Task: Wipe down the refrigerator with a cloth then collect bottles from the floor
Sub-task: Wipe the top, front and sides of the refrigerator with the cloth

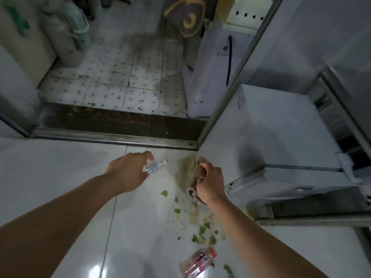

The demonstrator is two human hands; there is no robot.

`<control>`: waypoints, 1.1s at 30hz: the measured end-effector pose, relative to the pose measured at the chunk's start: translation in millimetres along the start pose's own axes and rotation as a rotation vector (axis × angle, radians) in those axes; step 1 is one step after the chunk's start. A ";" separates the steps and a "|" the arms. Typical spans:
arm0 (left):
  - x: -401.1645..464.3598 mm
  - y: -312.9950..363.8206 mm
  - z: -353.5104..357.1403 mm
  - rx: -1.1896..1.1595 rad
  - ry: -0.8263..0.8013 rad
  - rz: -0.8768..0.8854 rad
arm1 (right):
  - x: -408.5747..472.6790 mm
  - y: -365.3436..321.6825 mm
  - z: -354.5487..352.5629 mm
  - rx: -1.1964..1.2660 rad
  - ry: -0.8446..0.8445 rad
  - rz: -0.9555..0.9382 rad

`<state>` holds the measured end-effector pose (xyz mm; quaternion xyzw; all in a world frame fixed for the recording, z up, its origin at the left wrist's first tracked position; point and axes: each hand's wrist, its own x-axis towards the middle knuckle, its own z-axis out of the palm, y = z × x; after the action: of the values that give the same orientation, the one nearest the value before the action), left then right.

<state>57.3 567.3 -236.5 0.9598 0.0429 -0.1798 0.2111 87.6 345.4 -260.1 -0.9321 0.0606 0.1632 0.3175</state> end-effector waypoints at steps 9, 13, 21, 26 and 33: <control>100.1 60.7 -71.1 0.092 -0.043 0.200 | 69.3 -26.5 -60.7 0.134 0.141 0.029; 168.3 96.4 -88.3 0.120 -0.112 0.325 | 109.2 -34.8 -82.4 0.204 0.214 0.038; 267.8 152.6 -97.9 0.173 -0.138 0.514 | 156.6 -57.8 -112.4 0.074 0.400 -0.026; 314.6 186.3 -106.5 0.143 -0.129 0.689 | 174.2 -66.5 -128.8 0.126 0.466 0.055; 360.7 214.8 -100.7 0.126 -0.125 1.088 | 190.8 -80.3 -112.3 0.096 0.704 0.216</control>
<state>460.2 417.1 -198.5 0.8419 -0.4828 -0.1034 0.2177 314.1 338.5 -195.9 -0.9035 0.2716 -0.1377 0.3017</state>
